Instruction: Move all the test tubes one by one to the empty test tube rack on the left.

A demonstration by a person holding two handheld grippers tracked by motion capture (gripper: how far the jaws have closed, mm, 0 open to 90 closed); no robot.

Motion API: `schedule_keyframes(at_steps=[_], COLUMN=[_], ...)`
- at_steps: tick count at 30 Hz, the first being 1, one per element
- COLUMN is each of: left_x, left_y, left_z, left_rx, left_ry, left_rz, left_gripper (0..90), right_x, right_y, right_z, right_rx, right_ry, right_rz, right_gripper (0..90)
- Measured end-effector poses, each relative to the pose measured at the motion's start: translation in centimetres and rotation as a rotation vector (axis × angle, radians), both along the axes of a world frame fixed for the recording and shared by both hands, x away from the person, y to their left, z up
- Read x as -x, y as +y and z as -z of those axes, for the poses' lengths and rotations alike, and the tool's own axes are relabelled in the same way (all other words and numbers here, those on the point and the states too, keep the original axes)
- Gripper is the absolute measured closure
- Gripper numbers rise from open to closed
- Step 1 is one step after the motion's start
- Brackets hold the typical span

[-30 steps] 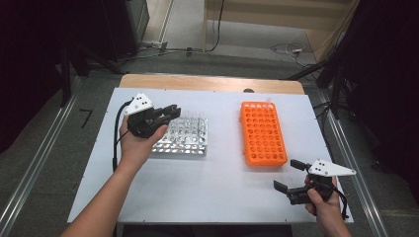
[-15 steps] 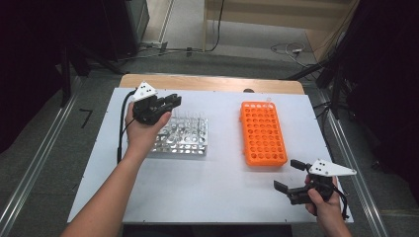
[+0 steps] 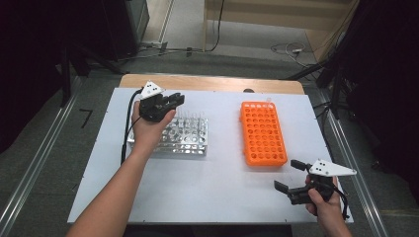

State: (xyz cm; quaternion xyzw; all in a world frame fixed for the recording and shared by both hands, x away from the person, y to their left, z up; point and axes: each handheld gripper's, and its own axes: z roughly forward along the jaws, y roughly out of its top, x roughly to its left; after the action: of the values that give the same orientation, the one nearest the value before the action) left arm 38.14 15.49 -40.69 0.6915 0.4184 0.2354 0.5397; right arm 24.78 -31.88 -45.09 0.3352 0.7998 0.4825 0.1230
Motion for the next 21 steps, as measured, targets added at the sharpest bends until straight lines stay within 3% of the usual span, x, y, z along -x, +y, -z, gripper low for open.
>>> schedule_keyframes(at_steps=[8, 21], left_x=[-0.2, 0.1], left_y=[-0.3, 0.0], left_z=[0.8, 2.2], left_rx=[-0.024, -0.061], left_ry=[0.016, 0.087], left_rz=[-0.007, 0.023], left_gripper=[75.9, 75.1], right_x=[0.1, -0.1], right_y=[0.0, 0.1], right_z=[0.0, 0.1], right_rx=[0.001, 0.006], right_ry=[-0.003, 0.004], right_rz=[0.000, -0.007], right_gripper=[0.0, 0.0])
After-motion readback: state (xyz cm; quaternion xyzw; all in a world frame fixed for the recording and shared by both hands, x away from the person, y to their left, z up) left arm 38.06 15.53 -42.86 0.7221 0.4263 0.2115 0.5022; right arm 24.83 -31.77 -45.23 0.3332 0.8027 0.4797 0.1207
